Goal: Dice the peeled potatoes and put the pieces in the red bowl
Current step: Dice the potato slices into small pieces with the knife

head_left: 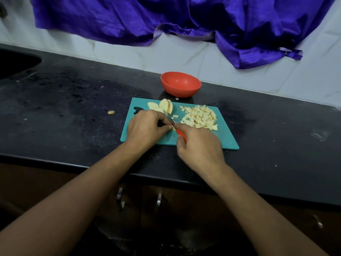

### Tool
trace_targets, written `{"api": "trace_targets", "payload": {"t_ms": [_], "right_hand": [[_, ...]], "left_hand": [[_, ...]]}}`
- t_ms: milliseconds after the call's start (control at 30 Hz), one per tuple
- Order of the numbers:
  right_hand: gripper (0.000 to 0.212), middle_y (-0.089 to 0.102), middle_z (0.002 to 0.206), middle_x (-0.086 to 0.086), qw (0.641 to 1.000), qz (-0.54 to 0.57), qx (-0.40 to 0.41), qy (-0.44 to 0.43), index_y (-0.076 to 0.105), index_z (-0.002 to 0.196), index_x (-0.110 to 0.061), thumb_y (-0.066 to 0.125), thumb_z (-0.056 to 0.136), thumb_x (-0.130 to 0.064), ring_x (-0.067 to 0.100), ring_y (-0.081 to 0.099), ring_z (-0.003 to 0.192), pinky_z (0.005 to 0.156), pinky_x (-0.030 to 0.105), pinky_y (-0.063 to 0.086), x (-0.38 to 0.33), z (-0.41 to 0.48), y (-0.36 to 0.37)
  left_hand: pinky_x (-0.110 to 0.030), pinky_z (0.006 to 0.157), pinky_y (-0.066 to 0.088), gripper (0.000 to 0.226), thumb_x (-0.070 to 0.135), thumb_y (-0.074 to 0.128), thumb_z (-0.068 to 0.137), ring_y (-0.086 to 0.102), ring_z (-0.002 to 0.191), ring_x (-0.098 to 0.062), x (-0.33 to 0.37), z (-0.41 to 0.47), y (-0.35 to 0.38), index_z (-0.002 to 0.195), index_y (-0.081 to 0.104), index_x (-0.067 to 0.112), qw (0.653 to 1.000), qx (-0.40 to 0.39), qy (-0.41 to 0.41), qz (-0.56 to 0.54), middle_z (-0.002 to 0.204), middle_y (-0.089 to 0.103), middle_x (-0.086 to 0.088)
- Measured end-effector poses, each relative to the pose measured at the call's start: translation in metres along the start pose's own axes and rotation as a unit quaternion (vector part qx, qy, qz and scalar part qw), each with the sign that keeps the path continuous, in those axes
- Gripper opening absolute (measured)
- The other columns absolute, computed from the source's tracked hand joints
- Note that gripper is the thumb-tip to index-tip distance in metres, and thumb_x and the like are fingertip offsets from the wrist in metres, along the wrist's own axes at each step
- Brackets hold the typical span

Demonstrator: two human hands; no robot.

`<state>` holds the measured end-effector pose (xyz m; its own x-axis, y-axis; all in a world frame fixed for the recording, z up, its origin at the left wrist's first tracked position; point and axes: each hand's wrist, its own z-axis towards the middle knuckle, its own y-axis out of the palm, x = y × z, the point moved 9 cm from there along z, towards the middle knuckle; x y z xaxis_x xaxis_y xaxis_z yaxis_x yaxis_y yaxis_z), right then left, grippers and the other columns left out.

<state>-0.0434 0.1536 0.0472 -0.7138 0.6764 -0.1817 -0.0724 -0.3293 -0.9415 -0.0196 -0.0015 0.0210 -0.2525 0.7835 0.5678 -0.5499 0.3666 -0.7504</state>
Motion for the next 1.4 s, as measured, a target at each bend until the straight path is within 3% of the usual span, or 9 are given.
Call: {"api": "trace_targets", "payload": {"t_ms": [167, 300, 533, 700, 833, 967, 1100, 1233, 1400], "right_hand": [[0.048, 0.061, 0.087, -0.003, 1.000, -0.029, -0.004, 0.003, 0.044, 0.151, -0.035, 0.043, 0.104, -0.034, 0.015, 0.047, 0.075, 0.064, 0.033, 0.036, -0.005, -0.002, 0.006], [0.050, 0.050, 0.079, -0.006, 0.999, -0.046, -0.012, -0.004, 0.040, 0.154, -0.033, 0.042, 0.104, -0.032, 0.016, 0.050, 0.073, 0.061, 0.033, 0.037, -0.009, 0.000, 0.011], [0.052, 0.053, 0.080, -0.004, 0.998, -0.055, -0.033, -0.018, 0.034, 0.157, -0.034, 0.042, 0.105, -0.033, 0.016, 0.057, 0.077, 0.066, 0.036, 0.049, -0.004, -0.007, 0.014], [0.053, 0.053, 0.081, -0.004, 0.997, -0.055, -0.041, -0.030, 0.035, 0.157, -0.034, 0.042, 0.105, -0.032, 0.016, 0.053, 0.077, 0.064, 0.035, 0.043, -0.002, -0.009, 0.015], [0.049, 0.062, 0.091, -0.005, 0.997, -0.049, -0.039, -0.037, 0.042, 0.153, -0.037, 0.044, 0.104, -0.035, 0.015, 0.056, 0.082, 0.067, 0.035, 0.047, 0.006, -0.018, 0.006], [0.043, 0.056, 0.082, -0.013, 0.997, 0.026, -0.067, 0.011, 0.052, 0.145, -0.045, 0.050, 0.103, -0.037, 0.009, 0.052, 0.067, 0.054, 0.028, 0.037, 0.028, -0.014, -0.001], [0.041, 0.056, 0.068, -0.013, 0.992, 0.113, -0.007, 0.059, 0.058, 0.140, -0.046, 0.054, 0.100, -0.034, 0.010, 0.051, 0.055, 0.049, 0.025, 0.029, 0.039, -0.009, -0.012], [0.044, 0.066, 0.086, -0.009, 0.997, 0.070, 0.007, 0.036, 0.055, 0.143, -0.042, 0.051, 0.100, -0.034, 0.007, 0.048, 0.066, 0.058, 0.027, 0.037, 0.018, -0.008, -0.009], [0.046, 0.071, 0.104, -0.006, 0.999, 0.046, -0.002, 0.016, 0.051, 0.147, -0.039, 0.048, 0.101, -0.035, 0.016, 0.062, 0.091, 0.074, 0.035, 0.050, 0.000, -0.005, 0.002]], "left_hand": [[-0.035, 0.080, 0.057, 0.007, 0.039, 0.080, 0.086, 0.066, 0.093, -0.004, 0.002, 0.000, -0.001, 0.092, 0.077, 0.036, 1.000, 0.002, 0.009, 0.003, 0.092, 0.074, 0.020], [-0.034, 0.080, 0.056, 0.005, 0.034, 0.079, 0.087, 0.066, 0.093, -0.003, 0.003, -0.001, -0.001, 0.091, 0.077, 0.035, 1.000, -0.003, 0.012, -0.006, 0.091, 0.073, 0.021], [-0.035, 0.078, 0.058, 0.005, 0.036, 0.078, 0.088, 0.066, 0.087, -0.002, 0.006, -0.003, -0.003, 0.092, 0.079, 0.034, 1.000, 0.008, 0.020, 0.006, 0.089, 0.074, 0.020], [-0.037, 0.076, 0.058, 0.006, 0.037, 0.079, 0.087, 0.066, 0.086, -0.004, 0.006, -0.002, -0.002, 0.093, 0.078, 0.034, 1.000, 0.003, 0.016, 0.017, 0.089, 0.074, 0.019], [-0.037, 0.074, 0.057, 0.006, 0.038, 0.078, 0.088, 0.064, 0.084, -0.004, 0.007, -0.003, -0.003, 0.093, 0.078, 0.035, 1.000, 0.003, 0.015, 0.016, 0.090, 0.073, 0.020], [-0.038, 0.076, 0.058, 0.007, 0.037, 0.078, 0.088, 0.065, 0.087, -0.004, 0.007, -0.004, -0.004, 0.094, 0.079, 0.035, 1.000, 0.006, 0.020, 0.010, 0.090, 0.073, 0.020], [-0.039, 0.080, 0.059, 0.008, 0.033, 0.079, 0.088, 0.066, 0.093, -0.006, 0.004, -0.004, -0.001, 0.095, 0.079, 0.036, 1.000, -0.002, 0.018, -0.005, 0.090, 0.071, 0.024], [-0.039, 0.082, 0.059, 0.008, 0.032, 0.082, 0.085, 0.067, 0.090, -0.003, 0.000, -0.002, 0.000, 0.090, 0.077, 0.036, 0.999, 0.000, 0.018, -0.042, 0.088, 0.074, 0.019], [-0.036, 0.077, 0.058, 0.017, 0.031, 0.084, 0.081, 0.065, 0.080, 0.001, -0.001, -0.001, 0.000, 0.078, 0.067, 0.035, 0.998, 0.002, 0.015, -0.061, 0.077, 0.070, 0.019]]}}
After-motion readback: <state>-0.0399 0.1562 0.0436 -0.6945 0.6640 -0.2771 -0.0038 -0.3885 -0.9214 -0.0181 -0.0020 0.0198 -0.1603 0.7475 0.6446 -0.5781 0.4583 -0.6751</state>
